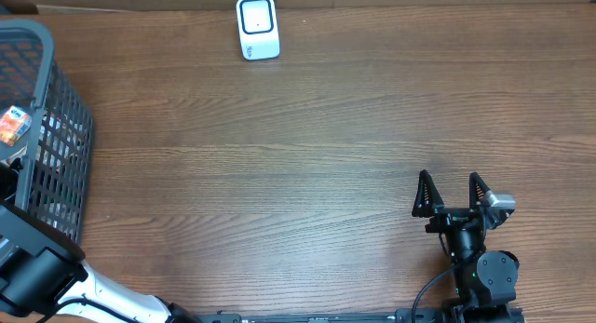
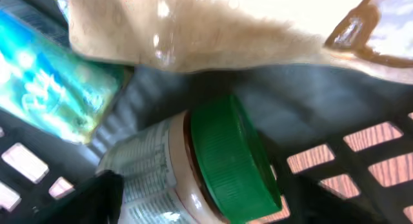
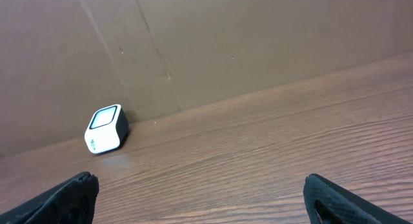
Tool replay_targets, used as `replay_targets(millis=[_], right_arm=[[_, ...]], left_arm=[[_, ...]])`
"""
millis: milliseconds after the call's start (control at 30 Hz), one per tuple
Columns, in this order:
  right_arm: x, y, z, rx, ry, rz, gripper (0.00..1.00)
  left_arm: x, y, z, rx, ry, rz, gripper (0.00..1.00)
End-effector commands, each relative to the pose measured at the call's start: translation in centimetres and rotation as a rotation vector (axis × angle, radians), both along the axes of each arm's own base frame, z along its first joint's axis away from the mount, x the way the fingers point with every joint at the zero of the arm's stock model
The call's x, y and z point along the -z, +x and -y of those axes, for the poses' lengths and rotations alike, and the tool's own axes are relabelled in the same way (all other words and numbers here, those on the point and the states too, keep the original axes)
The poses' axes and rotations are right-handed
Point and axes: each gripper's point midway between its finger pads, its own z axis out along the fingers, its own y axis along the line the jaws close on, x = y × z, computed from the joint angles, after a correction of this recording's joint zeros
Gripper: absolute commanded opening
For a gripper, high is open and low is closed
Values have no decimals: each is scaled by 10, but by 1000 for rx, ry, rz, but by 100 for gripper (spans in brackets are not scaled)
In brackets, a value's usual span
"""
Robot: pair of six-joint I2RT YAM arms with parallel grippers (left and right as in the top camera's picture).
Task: Scan the item barcode
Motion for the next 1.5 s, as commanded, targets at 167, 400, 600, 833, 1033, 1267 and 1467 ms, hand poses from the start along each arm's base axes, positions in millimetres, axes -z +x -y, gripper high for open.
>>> replay_targets(millis=[167, 400, 600, 833, 1033, 1267, 1467], right_arm=[[2, 0, 2, 9, -1, 2, 100], [2, 0, 2, 9, -1, 2, 100], [2, 0, 2, 9, -1, 2, 100], [2, 0, 2, 9, -1, 2, 100], [2, 0, 2, 9, -1, 2, 100], [2, 0, 2, 9, -1, 2, 100], [2, 0, 2, 9, -1, 2, 100]], left_arm=[[5, -7, 15, 12, -62, -39, 90], [5, -8, 10, 14, -38, -48, 56], [5, -7, 8, 14, -24, -47, 27], [5, -7, 7, 14, -24, -46, 4], [1, -5, 7, -2, -24, -39, 4], [-43, 11, -6, -39, 24, 28, 4], [-65, 19, -5, -47, 21, 77, 4]])
